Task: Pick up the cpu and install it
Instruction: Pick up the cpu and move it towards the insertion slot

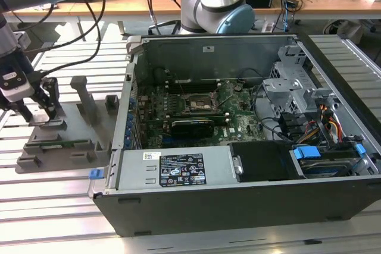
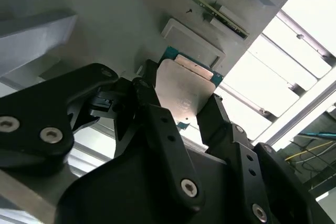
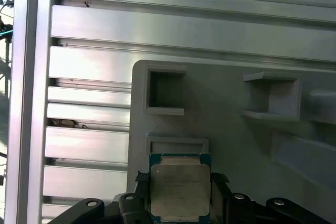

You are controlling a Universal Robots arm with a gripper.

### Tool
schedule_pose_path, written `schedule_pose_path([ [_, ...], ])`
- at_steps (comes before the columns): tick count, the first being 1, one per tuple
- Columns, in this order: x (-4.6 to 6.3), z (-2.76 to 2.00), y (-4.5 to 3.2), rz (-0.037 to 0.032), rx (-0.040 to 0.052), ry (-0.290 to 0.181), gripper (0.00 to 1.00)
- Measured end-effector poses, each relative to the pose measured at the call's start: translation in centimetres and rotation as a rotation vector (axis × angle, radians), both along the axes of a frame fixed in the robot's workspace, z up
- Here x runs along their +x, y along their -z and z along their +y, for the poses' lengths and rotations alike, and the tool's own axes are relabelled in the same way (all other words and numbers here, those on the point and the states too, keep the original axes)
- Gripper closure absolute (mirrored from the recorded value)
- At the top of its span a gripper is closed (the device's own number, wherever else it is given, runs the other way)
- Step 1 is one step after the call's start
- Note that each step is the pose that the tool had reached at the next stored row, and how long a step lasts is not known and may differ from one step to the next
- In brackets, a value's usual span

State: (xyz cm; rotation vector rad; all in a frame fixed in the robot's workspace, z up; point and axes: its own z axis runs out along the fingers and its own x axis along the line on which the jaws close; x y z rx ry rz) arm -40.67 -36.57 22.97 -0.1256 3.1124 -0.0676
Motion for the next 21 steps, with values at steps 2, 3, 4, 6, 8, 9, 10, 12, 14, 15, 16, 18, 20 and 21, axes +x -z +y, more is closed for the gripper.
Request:
schedule_pose_path([
  [2,0.0,0.01,-0.44,-0.0001,0.0006,0.0,0.45],
  [3,0.0,0.01,-0.72,-0.0001,0.0006,0.0,0.45],
  [4,0.0,0.01,-1.0,0.0,0.0006,0.0,0.45],
  [6,0.0,0.03,-1.35,-0.0001,0.0006,0.0,0.45],
  [8,0.0,0.04,-1.79,0.0,0.0005,0.0,0.45],
  [9,0.0,0.04,-1.91,0.0,0.0006,0.0,0.45],
  [10,0.0,0.06,-2.21,0.0,0.0005,0.0,0.45],
  [12,0.0,0.08,-2.91,0.0,0.0004,0.0,0.45],
  [14,0.0,0.08,-3.72,0.0,0.0004,0.0,0.45],
  [15,0.0,0.09,-4.23,0.0,0.0004,0.0,0.45],
  [16,0.0,0.09,-4.78,0.0001,0.0004,0.0,0.45],
  [18,0.0,0.1,-5.78,0.0,0.0004,0.0,0.45],
  [20,0.0,0.11,-6.86,0.0001,0.0004,0.0,0.45],
  [21,0.0,0.11,-7.1,0.0001,0.0004,0.0,0.45],
])
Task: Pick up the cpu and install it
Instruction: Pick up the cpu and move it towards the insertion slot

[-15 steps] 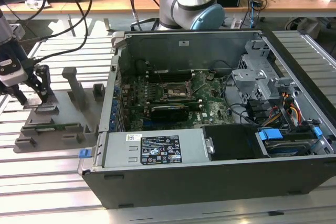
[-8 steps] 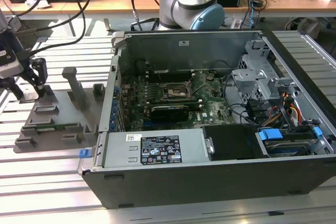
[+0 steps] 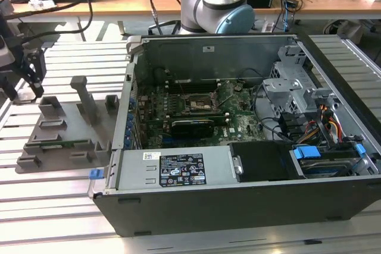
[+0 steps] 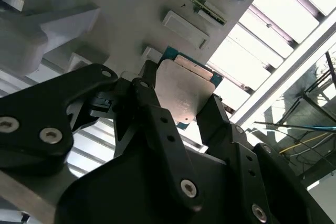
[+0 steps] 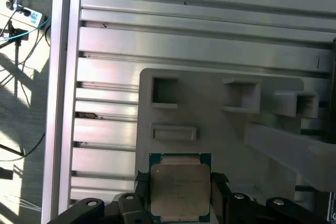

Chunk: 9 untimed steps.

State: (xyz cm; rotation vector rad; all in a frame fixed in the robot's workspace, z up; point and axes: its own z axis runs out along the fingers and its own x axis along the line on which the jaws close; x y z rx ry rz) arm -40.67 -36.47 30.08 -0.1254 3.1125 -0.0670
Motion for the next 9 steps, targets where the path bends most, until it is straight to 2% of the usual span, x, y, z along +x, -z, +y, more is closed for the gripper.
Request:
schedule_pose_path([
  [4,0.0,0.0,-0.98,-0.0001,0.0,0.0,0.45],
  [9,0.0,0.0,-3.2,-0.0001,0.0,0.0,0.45],
])
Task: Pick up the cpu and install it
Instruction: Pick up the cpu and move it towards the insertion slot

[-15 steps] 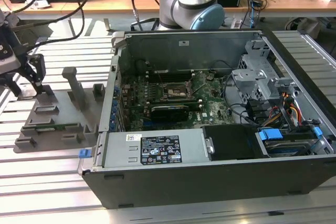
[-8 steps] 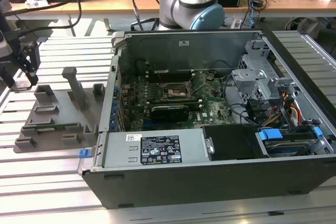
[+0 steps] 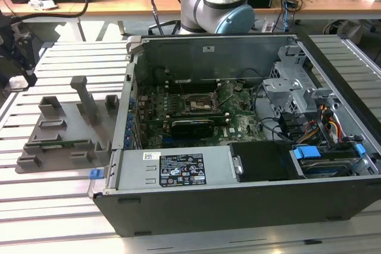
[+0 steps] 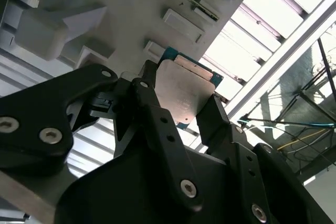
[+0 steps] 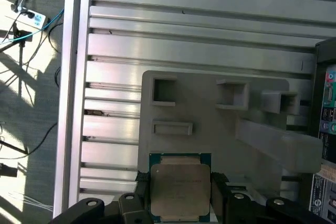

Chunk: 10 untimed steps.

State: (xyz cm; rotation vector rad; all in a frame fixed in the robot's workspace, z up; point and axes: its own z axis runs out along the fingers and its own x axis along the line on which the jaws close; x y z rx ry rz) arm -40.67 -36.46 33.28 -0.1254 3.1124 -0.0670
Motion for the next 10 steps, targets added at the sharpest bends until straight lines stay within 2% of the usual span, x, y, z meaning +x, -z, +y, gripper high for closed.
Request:
schedule_pose_path([
  [6,0.0,0.0,-1.68,0.0,-0.0001,0.0,0.45],
  [10,0.0,0.0,-2.54,0.0001,0.0,0.0,0.45],
])
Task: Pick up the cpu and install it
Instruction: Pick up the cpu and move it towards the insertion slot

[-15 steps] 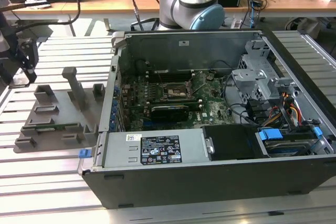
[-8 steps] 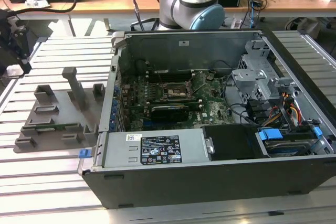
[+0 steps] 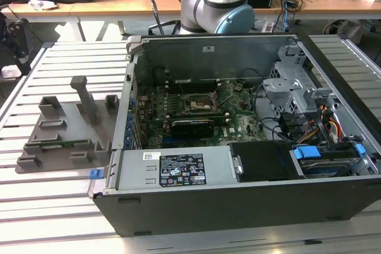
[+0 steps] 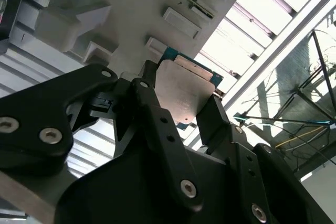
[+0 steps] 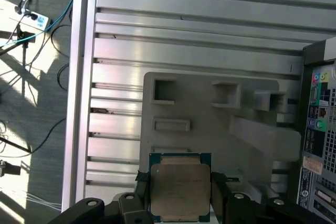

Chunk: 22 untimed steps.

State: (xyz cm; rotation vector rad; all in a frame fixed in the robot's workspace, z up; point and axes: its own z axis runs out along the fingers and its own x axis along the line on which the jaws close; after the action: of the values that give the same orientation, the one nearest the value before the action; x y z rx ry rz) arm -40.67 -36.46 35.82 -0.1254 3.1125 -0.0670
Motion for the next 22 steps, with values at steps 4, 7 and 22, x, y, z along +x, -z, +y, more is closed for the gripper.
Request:
schedule_pose_path([
  [4,0.0,0.0,-0.78,0.0,0.0,0.0,0.45],
  [7,0.0,0.0,-1.47,0.0,0.0,0.0,0.45],
  [22,0.0,0.0,-5.84,-0.0001,0.0,0.0,0.45],
])
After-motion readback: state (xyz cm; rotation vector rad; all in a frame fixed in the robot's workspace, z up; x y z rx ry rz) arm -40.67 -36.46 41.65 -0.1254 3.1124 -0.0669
